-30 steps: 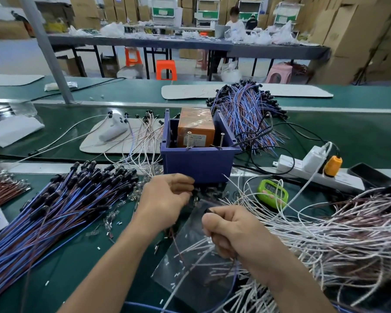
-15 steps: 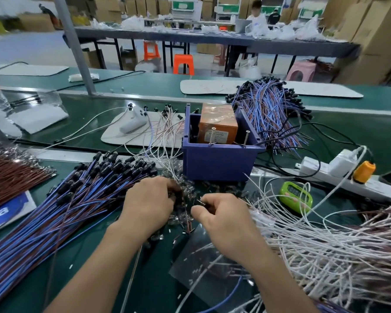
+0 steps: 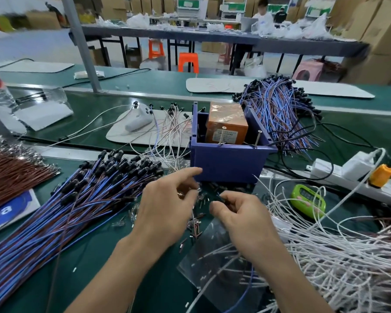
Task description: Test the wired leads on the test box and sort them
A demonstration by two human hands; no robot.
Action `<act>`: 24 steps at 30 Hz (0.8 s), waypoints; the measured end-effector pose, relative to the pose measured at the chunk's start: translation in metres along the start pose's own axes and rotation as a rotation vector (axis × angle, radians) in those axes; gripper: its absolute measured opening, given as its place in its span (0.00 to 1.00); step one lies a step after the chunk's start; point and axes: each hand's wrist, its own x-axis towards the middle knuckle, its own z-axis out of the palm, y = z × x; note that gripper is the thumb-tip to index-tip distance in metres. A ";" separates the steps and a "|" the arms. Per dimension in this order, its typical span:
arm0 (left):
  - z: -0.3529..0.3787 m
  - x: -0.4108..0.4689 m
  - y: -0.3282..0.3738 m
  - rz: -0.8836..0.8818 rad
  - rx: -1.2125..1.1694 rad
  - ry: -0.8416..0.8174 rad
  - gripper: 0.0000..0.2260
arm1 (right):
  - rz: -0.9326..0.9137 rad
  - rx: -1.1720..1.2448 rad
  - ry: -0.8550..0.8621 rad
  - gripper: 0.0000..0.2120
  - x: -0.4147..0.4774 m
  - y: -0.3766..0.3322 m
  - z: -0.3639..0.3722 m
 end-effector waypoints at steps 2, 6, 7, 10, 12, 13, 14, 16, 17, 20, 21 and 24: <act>0.001 -0.004 0.007 -0.047 -0.194 -0.021 0.21 | -0.028 0.056 -0.022 0.09 -0.001 -0.001 -0.001; -0.002 -0.005 0.016 -0.208 -0.588 -0.080 0.19 | -0.034 0.245 -0.076 0.09 -0.001 -0.009 -0.004; -0.004 -0.005 0.017 -0.223 -0.657 -0.085 0.20 | -0.030 0.308 -0.086 0.11 -0.001 -0.010 -0.005; -0.009 -0.006 0.021 -0.257 -0.799 -0.135 0.18 | -0.010 0.490 -0.133 0.13 -0.002 -0.012 -0.008; -0.012 -0.006 0.022 -0.293 -0.854 -0.171 0.15 | 0.020 0.573 -0.167 0.15 -0.002 -0.011 -0.009; -0.013 -0.006 0.023 -0.302 -0.864 -0.184 0.14 | 0.034 0.592 -0.183 0.16 -0.002 -0.011 -0.008; -0.013 -0.006 0.022 -0.299 -0.862 -0.196 0.12 | 0.046 0.600 -0.194 0.18 -0.002 -0.010 -0.008; -0.013 -0.006 0.022 -0.277 -0.855 -0.217 0.09 | 0.068 0.617 -0.214 0.21 -0.002 -0.010 -0.006; -0.013 -0.007 0.023 -0.265 -0.863 -0.222 0.09 | 0.077 0.638 -0.229 0.22 -0.002 -0.011 -0.006; -0.014 -0.008 0.024 -0.231 -0.908 -0.215 0.09 | 0.087 0.730 -0.288 0.23 -0.003 -0.013 -0.008; -0.015 -0.008 0.024 -0.224 -0.919 -0.211 0.10 | 0.087 0.761 -0.300 0.22 -0.003 -0.013 -0.009; -0.016 -0.008 0.025 -0.190 -0.939 -0.205 0.11 | 0.075 0.824 -0.313 0.17 -0.004 -0.014 -0.010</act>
